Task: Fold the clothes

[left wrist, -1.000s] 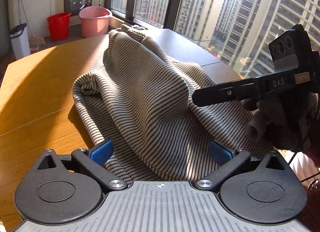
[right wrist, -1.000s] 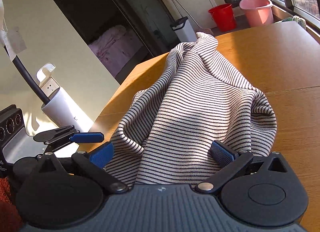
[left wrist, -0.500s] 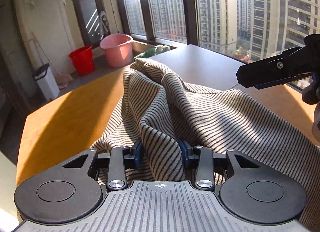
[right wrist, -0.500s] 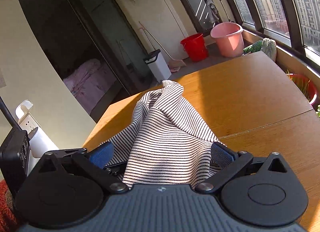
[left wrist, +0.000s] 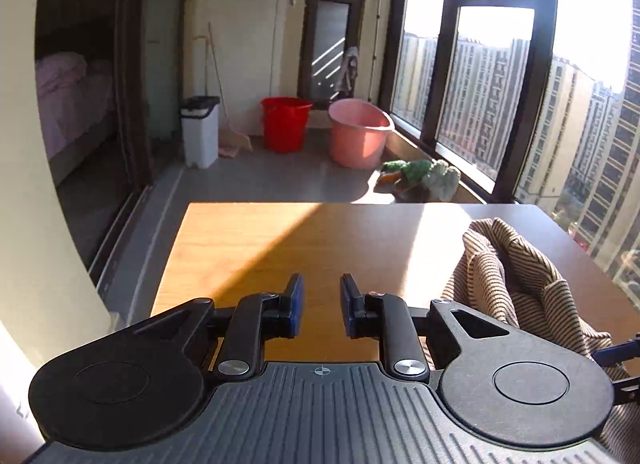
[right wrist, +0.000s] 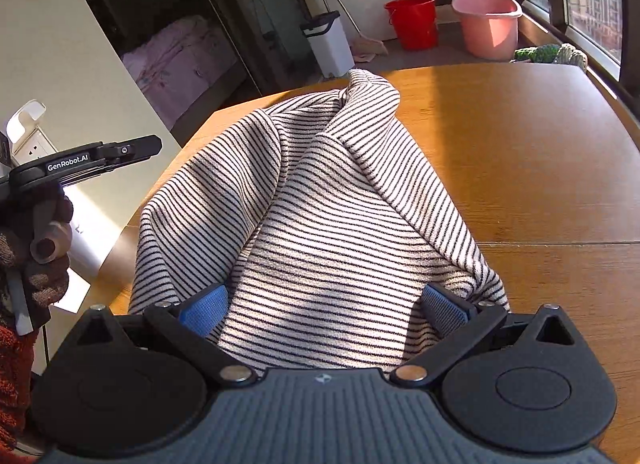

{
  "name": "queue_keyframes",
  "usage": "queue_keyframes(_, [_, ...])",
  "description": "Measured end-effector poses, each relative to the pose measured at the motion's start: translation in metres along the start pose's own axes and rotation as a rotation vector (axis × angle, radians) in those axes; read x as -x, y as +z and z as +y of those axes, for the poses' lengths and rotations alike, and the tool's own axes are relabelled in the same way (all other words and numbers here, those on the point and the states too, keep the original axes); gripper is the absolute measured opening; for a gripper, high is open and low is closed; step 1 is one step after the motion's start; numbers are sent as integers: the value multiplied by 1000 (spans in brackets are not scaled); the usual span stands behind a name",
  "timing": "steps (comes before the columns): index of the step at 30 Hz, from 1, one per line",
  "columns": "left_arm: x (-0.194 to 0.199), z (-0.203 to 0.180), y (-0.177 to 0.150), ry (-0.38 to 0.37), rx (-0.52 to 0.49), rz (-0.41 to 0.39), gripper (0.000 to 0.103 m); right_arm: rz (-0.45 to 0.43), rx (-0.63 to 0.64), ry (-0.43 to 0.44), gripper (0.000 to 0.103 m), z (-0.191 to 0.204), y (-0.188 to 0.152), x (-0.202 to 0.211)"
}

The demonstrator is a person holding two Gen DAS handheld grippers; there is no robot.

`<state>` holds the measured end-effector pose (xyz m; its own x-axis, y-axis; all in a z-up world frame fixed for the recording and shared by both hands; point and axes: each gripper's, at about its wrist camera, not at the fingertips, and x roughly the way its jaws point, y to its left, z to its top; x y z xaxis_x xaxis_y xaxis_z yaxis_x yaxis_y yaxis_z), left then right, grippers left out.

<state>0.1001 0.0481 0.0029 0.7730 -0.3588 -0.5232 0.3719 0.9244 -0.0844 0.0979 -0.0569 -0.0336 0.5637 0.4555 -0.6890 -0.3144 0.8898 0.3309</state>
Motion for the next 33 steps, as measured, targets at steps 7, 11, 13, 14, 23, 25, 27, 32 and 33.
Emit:
queue_keyframes(7, [1, 13, 7, -84, 92, 29, 77, -171, 104, -199, 54, 34, 13, 5])
queue_keyframes(11, [-30, -3, -15, -28, 55, 109, 42, -89, 172, -232, 42, 41, 12, -22])
queue_keyframes(13, [-29, -1, -19, 11, 11, 91, 21, -78, 232, -237, 26, 43, 11, -21])
queue_keyframes(14, [-26, 1, -19, 27, -9, 78, 18, -86, 269, -240, 16, 44, 11, -15])
queue_keyframes(23, [-6, 43, 12, 50, 119, 31, 18, -211, 167, -217, 75, 44, 38, 21])
queue_keyframes(25, [-7, 38, 5, -41, 184, 84, 50, -160, 205, -210, 75, 58, 24, 1])
queue_keyframes(27, [-10, 26, -8, -70, 175, 118, 59, -87, 249, -197, 75, 67, 7, -16])
queue_keyframes(32, [-17, 6, -29, -58, 105, 143, 57, -87, 480, -313, 6, 78, -4, -10])
queue_keyframes(33, [-18, 5, -29, -57, 103, 141, 57, -116, 489, -321, 5, 76, 4, 0])
